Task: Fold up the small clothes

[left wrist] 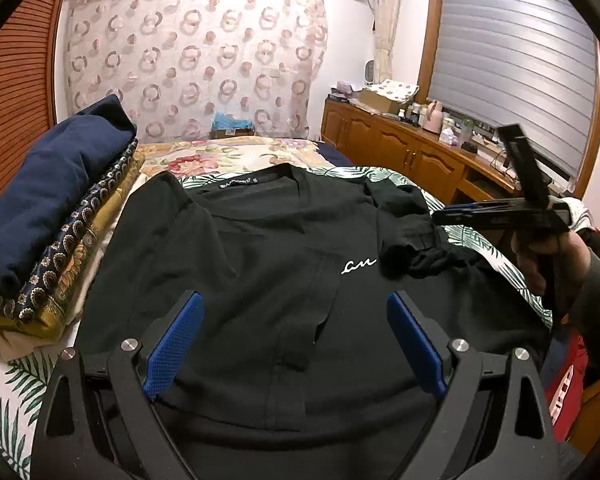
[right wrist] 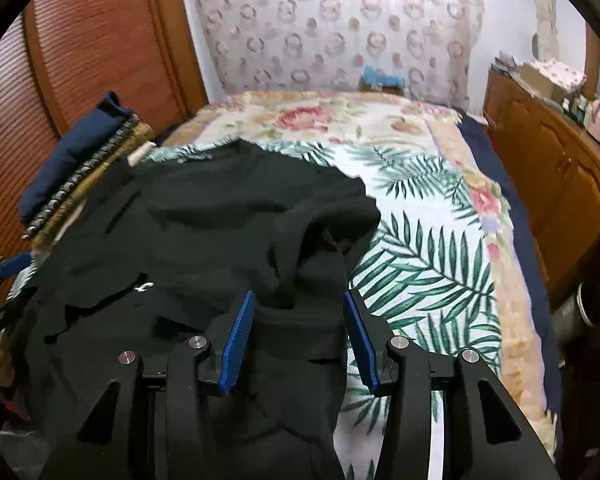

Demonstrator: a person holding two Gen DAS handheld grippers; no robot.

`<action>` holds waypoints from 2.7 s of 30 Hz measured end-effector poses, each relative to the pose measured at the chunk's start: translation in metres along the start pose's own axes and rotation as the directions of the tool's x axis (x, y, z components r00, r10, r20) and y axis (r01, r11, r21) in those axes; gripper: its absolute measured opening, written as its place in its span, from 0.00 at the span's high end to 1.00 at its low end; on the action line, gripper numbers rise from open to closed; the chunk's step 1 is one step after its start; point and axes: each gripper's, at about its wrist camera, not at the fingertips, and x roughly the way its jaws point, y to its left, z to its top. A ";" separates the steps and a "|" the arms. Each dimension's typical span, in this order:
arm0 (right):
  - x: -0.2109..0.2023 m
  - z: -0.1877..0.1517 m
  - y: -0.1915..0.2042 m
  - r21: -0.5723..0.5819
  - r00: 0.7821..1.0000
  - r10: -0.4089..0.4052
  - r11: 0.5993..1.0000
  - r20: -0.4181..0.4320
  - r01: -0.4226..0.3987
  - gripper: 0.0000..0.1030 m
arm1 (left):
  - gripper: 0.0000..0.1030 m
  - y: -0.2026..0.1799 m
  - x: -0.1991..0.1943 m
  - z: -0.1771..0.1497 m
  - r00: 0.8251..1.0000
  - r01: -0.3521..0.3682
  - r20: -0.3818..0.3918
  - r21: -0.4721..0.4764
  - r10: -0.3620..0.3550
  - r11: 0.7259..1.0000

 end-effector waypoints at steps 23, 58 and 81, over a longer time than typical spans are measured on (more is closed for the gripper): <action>0.015 0.091 0.113 -0.199 0.985 0.159 0.969 0.062 -0.143 0.95 | 0.09 0.015 -0.002 -0.005 1.000 -0.024 0.005 -0.039 0.025 0.999; 0.004 0.005 0.121 -0.216 0.989 0.143 0.965 -0.037 -0.148 0.93 | 0.09 0.025 0.007 -0.004 0.999 -0.041 -0.012 -0.072 0.040 0.997; -0.045 -0.019 0.112 -0.235 0.993 0.120 0.965 -0.011 -0.119 0.67 | 0.09 0.021 0.012 0.006 1.000 -0.023 -0.010 -0.027 0.023 0.999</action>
